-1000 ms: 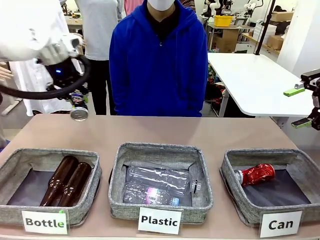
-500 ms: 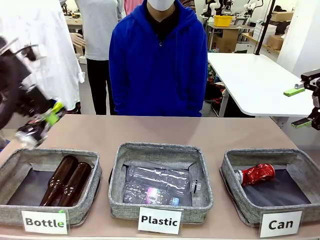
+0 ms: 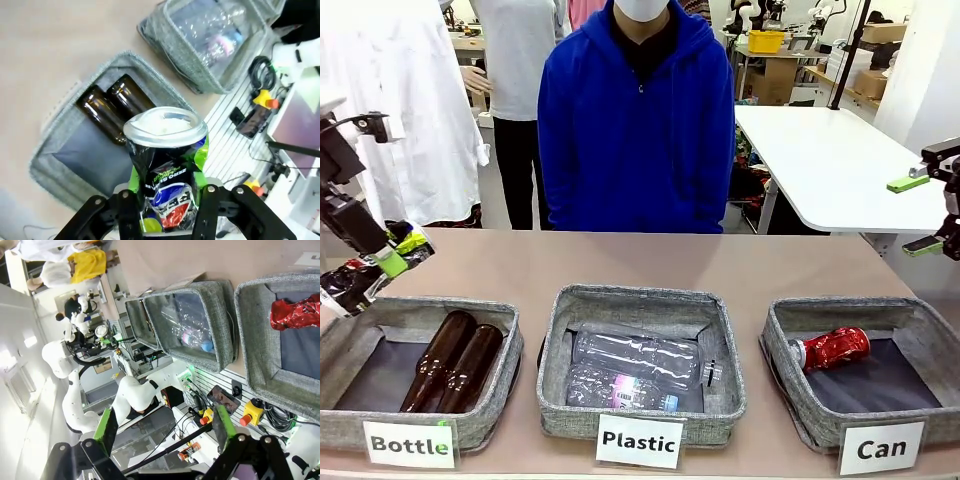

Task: Sort the can waste into the basket.
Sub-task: Pick up the can waste from the table and place it in the right Fabric basket.

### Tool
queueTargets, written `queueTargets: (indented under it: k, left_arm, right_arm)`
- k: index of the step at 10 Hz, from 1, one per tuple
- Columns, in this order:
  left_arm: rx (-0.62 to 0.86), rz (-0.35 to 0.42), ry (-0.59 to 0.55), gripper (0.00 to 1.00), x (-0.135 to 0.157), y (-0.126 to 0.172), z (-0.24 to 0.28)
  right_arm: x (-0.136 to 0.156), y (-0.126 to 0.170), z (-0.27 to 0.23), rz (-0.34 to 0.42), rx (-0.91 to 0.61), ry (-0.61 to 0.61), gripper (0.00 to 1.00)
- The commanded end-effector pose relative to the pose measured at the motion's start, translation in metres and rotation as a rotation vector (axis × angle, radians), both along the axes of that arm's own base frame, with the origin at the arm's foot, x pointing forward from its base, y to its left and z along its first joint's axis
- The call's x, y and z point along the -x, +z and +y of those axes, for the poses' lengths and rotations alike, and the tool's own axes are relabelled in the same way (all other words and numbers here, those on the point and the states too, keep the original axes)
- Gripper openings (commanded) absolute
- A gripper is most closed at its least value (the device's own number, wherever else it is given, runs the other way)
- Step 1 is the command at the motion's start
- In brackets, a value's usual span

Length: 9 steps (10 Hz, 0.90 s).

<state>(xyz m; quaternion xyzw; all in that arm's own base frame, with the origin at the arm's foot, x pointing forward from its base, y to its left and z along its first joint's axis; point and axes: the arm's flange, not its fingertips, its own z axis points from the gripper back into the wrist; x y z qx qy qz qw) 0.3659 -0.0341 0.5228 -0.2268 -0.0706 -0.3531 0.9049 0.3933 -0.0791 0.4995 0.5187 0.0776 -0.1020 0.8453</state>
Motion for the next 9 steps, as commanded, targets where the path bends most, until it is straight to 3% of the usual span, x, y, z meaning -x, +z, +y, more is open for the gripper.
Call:
queueTargets:
  k: [1, 2, 3, 4, 5, 7, 9]
  left_arm:
    - [-0.008, -0.003, -0.023, 0.44, -0.001, -0.002, 0.0]
    - [0.118, -0.209, -0.311, 0.44, 0.004, 0.006, -0.039]
    - [0.129, -0.355, -0.401, 0.44, 0.011, 0.027, -0.089]
    - [0.123, -0.489, -0.507, 0.44, 0.017, 0.049, -0.144]
    - [0.111, -0.6, -0.571, 0.44, 0.02, 0.067, -0.204]
    - [0.182, -0.681, -0.766, 0.44, 0.011, 0.075, -0.316]
    - [0.251, -0.694, -0.983, 0.44, 0.012, 0.06, -0.447]
  right_arm:
    - [0.001, 0.001, -0.002, -0.011, -0.001, 0.012, 1.0]
    - [0.0, 0.0, 0.0, 0.0, 0.0, 0.0, 1.0]
    - [0.021, 0.017, 0.0, 0.055, 0.062, 0.089, 1.0]
    - [0.043, 0.027, -0.019, 0.1, 0.108, 0.069, 1.0]
    - [0.076, 0.038, -0.051, 0.081, 0.131, -0.039, 1.0]
    - [0.141, 0.054, -0.085, -0.002, 0.16, -0.21, 1.0]
    - [0.207, 0.061, -0.105, -0.056, 0.239, -0.327, 1.0]
